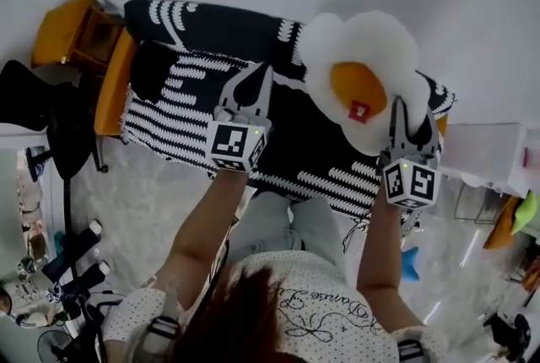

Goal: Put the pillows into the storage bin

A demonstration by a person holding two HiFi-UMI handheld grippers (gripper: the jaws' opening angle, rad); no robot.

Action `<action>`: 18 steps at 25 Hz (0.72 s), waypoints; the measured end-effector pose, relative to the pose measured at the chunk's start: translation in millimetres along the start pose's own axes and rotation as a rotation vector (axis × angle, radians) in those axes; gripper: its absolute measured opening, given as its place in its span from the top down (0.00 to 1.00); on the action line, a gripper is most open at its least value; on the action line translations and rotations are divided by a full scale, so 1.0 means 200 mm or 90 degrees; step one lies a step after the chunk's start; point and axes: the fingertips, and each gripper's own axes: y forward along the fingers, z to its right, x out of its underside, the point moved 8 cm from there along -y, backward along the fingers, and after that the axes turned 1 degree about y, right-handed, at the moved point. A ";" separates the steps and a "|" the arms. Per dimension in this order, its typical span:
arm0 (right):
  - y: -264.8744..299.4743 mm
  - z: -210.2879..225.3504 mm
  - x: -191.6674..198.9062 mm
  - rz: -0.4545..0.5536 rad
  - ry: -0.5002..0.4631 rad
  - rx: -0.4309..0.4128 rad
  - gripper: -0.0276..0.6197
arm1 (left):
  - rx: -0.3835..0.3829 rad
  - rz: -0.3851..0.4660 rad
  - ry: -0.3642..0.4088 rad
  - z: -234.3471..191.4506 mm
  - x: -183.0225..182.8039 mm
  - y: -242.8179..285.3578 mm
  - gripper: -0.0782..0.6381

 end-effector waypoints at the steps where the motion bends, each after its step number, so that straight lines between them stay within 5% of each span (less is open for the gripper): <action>1: -0.02 -0.01 -0.05 0.006 -0.002 0.004 0.68 | 0.005 0.008 0.003 0.00 -0.05 -0.02 0.89; 14: -0.24 -0.02 -0.37 0.058 -0.027 0.082 0.68 | 0.093 0.088 0.030 0.16 -0.36 -0.02 0.89; 18: -0.50 0.07 -0.39 0.073 -0.021 0.130 0.68 | 0.140 0.103 0.028 0.38 -0.40 -0.03 0.89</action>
